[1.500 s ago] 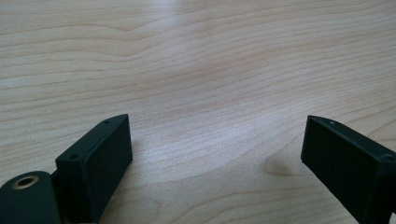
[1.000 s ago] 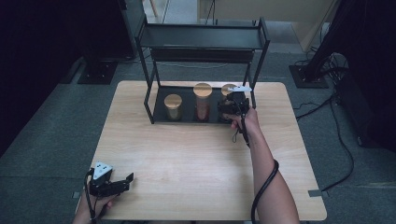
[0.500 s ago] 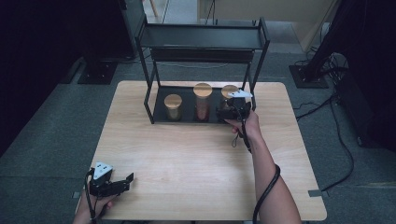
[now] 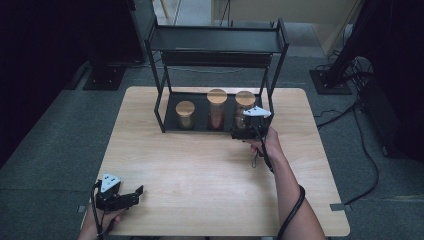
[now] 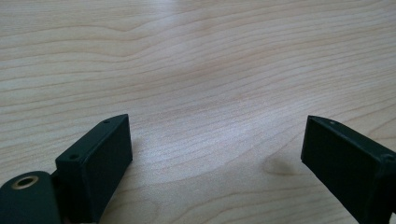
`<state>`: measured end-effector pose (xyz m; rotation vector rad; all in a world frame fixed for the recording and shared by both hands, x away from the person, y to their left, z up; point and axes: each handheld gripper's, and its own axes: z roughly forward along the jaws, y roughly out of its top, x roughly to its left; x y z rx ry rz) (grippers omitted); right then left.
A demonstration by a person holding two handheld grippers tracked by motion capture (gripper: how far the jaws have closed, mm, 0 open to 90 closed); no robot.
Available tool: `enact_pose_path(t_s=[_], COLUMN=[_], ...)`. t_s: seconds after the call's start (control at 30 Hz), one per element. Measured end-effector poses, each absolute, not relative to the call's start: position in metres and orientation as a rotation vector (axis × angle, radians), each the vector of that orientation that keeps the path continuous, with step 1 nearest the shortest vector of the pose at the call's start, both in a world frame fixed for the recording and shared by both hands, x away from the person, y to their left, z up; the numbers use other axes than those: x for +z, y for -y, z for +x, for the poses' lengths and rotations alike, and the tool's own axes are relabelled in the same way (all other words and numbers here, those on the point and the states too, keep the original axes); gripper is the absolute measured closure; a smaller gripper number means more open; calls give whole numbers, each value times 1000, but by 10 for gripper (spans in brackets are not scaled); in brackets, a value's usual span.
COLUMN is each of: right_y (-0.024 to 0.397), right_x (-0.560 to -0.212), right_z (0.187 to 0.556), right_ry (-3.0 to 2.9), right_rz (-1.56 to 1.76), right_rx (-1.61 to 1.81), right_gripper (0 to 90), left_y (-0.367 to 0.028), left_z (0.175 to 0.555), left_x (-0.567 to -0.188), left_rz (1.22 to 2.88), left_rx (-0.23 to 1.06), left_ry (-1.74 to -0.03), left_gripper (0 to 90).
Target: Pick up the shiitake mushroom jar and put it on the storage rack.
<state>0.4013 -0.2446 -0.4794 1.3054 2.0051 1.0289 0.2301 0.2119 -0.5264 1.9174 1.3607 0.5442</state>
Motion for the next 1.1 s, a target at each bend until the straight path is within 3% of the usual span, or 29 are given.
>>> enact_pose_path(t_s=[0.63,1.1], right_y=[242,248], right_x=[-520,-528], right_z=[365,355], right_ry=[-2022,-2038], right_rz=[1306,1330], right_rx=[1086,1044], right_gripper=[0,0], left_y=[-211,-211], left_z=[230,230], left_x=[-526,-527], left_rz=[1925,1925], left_rx=[549,551], left_ry=[-1358,-1358], left_gripper=[90,91])
